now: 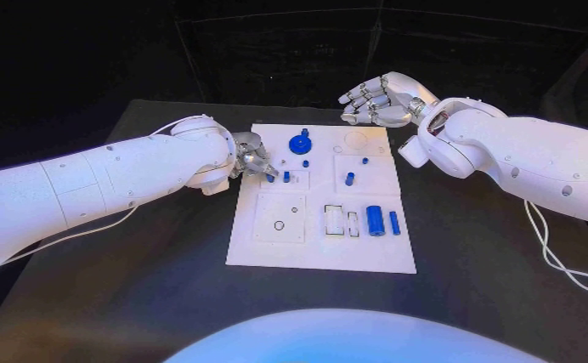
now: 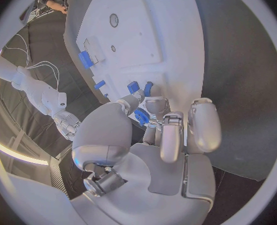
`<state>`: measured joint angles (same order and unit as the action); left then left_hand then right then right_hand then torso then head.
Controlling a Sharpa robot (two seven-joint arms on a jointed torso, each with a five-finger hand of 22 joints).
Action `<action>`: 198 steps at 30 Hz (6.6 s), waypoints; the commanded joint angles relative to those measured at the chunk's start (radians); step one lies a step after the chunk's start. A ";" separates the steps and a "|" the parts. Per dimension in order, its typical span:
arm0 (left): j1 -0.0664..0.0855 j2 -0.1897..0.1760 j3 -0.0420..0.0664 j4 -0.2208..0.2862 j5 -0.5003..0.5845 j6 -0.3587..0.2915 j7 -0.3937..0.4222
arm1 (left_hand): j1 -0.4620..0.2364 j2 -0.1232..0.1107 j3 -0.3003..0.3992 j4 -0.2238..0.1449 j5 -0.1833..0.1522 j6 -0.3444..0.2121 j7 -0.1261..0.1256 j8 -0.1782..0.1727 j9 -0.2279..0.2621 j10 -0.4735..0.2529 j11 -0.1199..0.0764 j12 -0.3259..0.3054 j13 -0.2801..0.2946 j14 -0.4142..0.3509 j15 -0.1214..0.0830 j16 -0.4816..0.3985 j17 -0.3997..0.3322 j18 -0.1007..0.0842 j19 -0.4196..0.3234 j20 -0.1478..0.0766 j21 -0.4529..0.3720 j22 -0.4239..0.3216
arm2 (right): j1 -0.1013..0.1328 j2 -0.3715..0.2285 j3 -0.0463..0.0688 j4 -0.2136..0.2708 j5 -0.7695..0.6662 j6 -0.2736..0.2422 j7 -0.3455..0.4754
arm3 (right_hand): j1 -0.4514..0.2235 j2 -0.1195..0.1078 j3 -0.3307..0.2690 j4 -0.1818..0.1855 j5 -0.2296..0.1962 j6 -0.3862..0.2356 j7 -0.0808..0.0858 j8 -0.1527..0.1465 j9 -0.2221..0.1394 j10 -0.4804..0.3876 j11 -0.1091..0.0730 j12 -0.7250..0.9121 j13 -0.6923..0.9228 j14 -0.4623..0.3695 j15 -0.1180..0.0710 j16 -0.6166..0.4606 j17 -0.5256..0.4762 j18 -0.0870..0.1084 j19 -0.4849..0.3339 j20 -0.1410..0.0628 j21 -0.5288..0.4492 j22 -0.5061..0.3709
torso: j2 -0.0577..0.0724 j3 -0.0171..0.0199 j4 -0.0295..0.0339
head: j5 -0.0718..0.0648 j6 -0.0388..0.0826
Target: Assemble the parts on the task board
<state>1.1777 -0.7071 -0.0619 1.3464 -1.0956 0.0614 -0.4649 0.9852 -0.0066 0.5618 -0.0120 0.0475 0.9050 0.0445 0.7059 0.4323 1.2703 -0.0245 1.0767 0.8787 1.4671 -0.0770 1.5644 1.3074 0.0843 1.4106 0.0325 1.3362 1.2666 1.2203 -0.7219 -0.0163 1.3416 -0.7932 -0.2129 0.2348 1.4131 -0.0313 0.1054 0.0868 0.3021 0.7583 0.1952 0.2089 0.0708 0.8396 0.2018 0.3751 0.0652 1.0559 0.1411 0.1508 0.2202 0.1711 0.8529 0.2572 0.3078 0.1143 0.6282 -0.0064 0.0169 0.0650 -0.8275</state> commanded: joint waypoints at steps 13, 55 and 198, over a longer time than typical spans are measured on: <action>-0.002 0.013 -0.002 -0.013 0.013 0.021 -0.006 | -0.050 -0.004 -0.020 0.031 0.000 0.013 -0.003 0.001 -0.003 0.001 -0.003 0.003 0.007 0.104 -0.007 0.006 0.263 -0.011 0.005 -0.005 -0.003 0.005 | 0.002 0.002 0.001 0.001 0.002 0.005 0.007 | -0.001 0.009 -0.002 -0.005 0.005 -0.008 0.065 0.005 -0.001 -0.007 -0.003 0.007 -0.001 0.001 0.004 -0.005 -0.001 0.010 0.007 -0.003 -0.003 -0.001 | 0.000 0.0000 0.0003 | -0.002 -0.001; 0.003 0.002 -0.001 -0.023 0.233 -0.296 0.543 | 0.311 -0.001 -0.315 0.017 0.002 -0.209 0.132 -0.133 -0.110 -0.450 0.127 -0.387 -0.372 -0.325 0.104 -0.699 -0.533 0.093 -0.392 0.091 -0.648 -0.585 | 0.002 0.005 0.000 -0.007 0.002 0.007 0.006 | -0.005 0.011 -0.003 -0.005 0.007 -0.010 0.065 0.008 -0.001 -0.009 -0.004 0.011 -0.001 0.002 0.004 -0.004 -0.004 0.010 0.010 -0.002 -0.007 -0.004 | 0.000 -0.0002 -0.0003 | -0.016 0.010; 0.007 0.097 0.014 -0.193 -0.233 -0.103 0.472 | 0.317 -0.061 -0.053 -0.134 0.001 0.123 0.099 -0.479 -0.361 -0.171 0.103 -0.787 -0.810 -0.001 0.071 -0.253 -0.241 0.033 -0.059 0.065 -0.232 -0.189 | 0.002 0.021 0.000 -0.016 0.002 0.007 0.007 | -0.008 0.017 -0.002 -0.003 0.010 -0.011 0.064 0.012 -0.001 -0.010 -0.004 0.015 -0.001 0.002 0.004 -0.004 -0.007 0.010 0.013 -0.002 -0.012 -0.006 | 0.002 -0.0008 0.0010 | -0.026 0.016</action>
<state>1.1834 -0.6117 -0.0485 1.1538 -1.3229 -0.0814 0.0206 1.3126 -0.0708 0.5093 -0.1504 0.0501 1.0223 0.1445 0.2323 0.0702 1.0936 0.0803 0.2932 0.0670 1.4599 -0.0051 1.3089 1.0674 0.1242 1.3466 0.1002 1.1006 1.0775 1.2203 -0.7019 -0.0164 1.3246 -0.7932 -0.2079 0.2343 1.4025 -0.0207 0.1054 0.0868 0.3054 0.7547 0.1989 0.2169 0.0708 0.8361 0.1983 0.3867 0.0652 1.0560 0.1410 0.1507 0.2143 0.1710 0.8598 0.2572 0.3004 0.1092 0.6297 -0.0076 0.0180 0.0387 -0.8106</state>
